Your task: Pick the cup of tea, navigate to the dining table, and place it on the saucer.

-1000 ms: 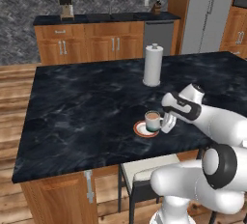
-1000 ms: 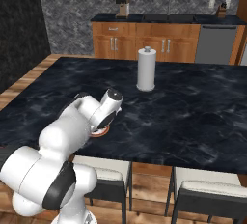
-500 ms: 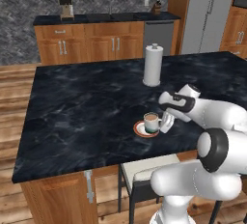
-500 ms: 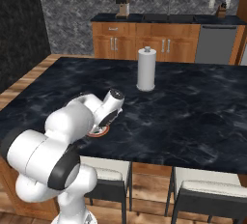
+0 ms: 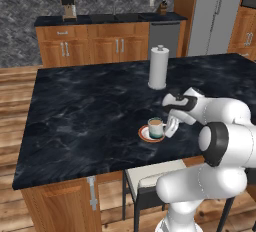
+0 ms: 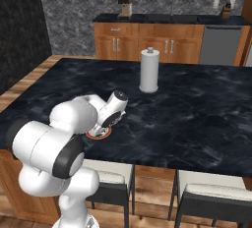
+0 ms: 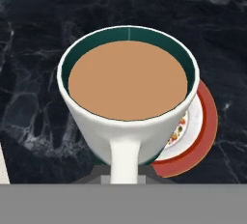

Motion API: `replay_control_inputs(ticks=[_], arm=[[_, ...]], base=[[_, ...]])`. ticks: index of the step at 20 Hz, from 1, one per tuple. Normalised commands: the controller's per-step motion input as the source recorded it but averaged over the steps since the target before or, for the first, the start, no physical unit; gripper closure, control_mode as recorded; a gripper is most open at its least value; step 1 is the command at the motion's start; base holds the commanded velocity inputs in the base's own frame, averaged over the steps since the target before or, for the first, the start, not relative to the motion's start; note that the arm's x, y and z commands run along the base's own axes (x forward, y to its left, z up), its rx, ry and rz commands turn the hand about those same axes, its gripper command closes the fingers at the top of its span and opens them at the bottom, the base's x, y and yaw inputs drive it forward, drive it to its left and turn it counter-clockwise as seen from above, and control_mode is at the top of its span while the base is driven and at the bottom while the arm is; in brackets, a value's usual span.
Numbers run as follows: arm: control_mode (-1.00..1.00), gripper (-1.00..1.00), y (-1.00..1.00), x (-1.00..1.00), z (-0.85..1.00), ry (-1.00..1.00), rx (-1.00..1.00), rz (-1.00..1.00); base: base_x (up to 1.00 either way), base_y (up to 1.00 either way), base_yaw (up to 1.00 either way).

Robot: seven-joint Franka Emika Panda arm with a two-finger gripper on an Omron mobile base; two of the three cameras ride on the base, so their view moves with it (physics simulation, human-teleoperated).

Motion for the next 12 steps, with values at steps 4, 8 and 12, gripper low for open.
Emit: replay_control_inputs(ticks=[4,8,12], arm=[[-1.00,1.00,0.08,0.13,-0.07,0.03,0.00,0.00],[-1.00,1.00,0.12,0.14,-0.05,0.02,0.00,0.00],[-1.00,1.00,0.13,0.10,-0.09,0.01,0.00,0.00]], base=[[0.00,0.00,0.00],[0.00,0.00,0.00],[0.00,0.00,0.00]])
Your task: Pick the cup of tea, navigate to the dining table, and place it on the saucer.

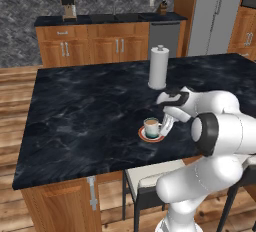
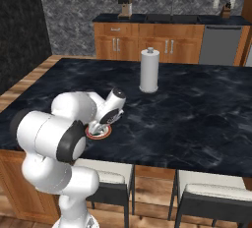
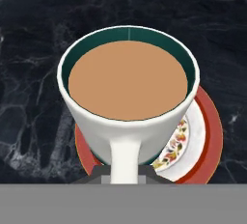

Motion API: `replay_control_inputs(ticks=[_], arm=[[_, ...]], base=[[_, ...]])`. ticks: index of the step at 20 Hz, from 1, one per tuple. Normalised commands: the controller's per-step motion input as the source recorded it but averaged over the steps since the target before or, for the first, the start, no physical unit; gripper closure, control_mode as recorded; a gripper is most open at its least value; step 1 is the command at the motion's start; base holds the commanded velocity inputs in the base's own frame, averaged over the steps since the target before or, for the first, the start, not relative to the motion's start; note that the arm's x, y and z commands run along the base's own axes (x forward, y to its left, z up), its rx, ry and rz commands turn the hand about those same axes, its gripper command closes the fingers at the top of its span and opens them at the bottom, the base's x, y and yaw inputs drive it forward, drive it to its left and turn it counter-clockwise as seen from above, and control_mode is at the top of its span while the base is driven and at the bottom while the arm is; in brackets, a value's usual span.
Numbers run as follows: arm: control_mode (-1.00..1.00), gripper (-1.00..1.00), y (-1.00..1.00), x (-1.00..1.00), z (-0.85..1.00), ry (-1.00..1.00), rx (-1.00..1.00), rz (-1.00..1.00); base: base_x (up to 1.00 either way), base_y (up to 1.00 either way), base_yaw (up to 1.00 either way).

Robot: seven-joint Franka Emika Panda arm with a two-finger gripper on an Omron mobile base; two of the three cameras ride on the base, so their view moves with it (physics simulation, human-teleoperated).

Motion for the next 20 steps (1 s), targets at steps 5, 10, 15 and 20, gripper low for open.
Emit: replay_control_inputs(ticks=[5,10,15,20], arm=[[-1.00,1.00,0.05,0.07,-0.11,0.00,0.00,0.00],[-1.00,1.00,0.00,0.08,-0.11,0.00,0.00,0.00],[-1.00,1.00,0.00,0.04,-0.11,0.00,0.00,0.04],[-1.00,-1.00,-0.02,0.00,-0.10,0.00,0.00,0.03]], base=[[0.00,0.00,0.00],[0.00,0.00,0.00],[0.00,0.00,0.00],[0.00,0.00,0.00]])
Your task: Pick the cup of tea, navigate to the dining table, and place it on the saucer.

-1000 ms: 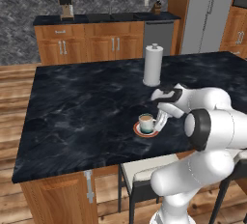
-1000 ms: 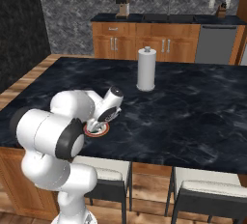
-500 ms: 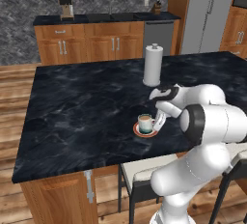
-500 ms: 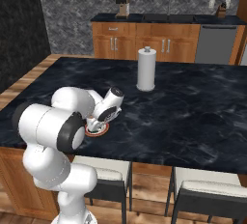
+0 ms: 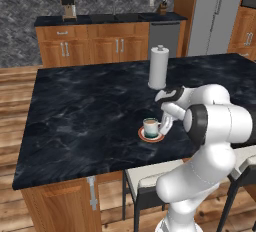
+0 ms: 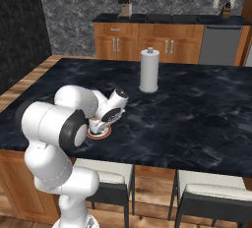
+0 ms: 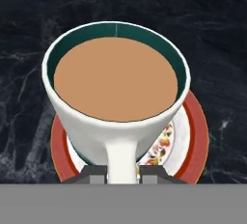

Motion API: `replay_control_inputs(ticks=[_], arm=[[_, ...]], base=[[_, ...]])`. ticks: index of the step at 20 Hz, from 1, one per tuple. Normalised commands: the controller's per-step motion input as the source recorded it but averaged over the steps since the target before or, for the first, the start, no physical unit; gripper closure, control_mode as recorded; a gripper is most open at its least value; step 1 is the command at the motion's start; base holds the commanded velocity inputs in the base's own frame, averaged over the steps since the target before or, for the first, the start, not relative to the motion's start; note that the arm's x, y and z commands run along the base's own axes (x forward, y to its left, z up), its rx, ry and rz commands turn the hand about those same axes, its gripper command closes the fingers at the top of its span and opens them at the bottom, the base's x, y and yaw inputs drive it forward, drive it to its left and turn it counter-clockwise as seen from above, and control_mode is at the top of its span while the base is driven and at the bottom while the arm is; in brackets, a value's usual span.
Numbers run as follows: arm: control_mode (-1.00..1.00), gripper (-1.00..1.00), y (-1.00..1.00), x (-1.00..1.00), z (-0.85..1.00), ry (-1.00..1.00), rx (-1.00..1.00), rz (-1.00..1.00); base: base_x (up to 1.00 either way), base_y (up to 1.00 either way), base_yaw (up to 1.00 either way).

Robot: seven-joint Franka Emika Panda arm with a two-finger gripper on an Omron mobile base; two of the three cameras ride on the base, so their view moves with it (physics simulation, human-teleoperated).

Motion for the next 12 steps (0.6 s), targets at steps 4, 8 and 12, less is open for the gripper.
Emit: replay_control_inputs(ticks=[4,8,12], arm=[[-1.00,-1.00,-0.02,0.00,-0.04,-0.03,0.00,0.02],[-1.00,-1.00,-0.06,-0.02,0.01,-0.03,0.00,0.00],[-1.00,-1.00,-0.02,-0.06,0.20,0.00,0.00,0.00]], base=[[0.00,0.00,0.00],[0.00,0.00,0.00],[0.00,0.00,0.00]])
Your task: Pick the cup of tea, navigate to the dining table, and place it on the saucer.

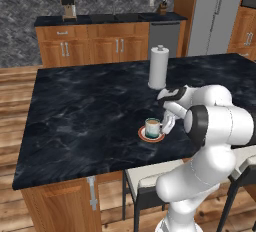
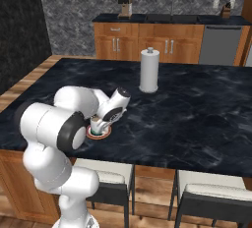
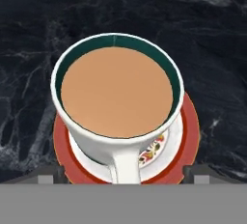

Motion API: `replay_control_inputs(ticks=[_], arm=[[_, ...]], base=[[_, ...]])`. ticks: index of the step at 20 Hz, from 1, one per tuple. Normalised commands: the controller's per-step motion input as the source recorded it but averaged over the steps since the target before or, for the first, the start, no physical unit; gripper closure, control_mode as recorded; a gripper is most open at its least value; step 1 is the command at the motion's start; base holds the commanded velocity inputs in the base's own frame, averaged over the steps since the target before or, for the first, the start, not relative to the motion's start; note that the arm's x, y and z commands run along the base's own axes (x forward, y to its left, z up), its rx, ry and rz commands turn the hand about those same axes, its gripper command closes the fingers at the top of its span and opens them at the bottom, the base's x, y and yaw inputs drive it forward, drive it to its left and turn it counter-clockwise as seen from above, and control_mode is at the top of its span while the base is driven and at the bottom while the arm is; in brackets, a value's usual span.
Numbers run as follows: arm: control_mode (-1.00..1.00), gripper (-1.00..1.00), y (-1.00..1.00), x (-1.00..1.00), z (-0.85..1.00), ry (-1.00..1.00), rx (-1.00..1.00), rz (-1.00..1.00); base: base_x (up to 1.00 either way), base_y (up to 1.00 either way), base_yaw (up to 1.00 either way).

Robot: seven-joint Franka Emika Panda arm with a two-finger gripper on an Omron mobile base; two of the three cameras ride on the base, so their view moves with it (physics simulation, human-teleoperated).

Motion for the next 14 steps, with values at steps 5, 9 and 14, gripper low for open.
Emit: replay_control_inputs(ticks=[5,9,14], arm=[[-1.00,-1.00,-0.04,-0.14,0.28,0.00,0.00,0.00],[-1.00,-1.00,-0.11,-0.25,0.46,-0.01,0.00,0.00],[-1.00,-1.00,-0.08,-0.49,0.50,-0.01,0.00,-0.01]], base=[[0.00,0.00,0.00],[0.00,0.00,0.00],[0.00,0.00,0.00]])
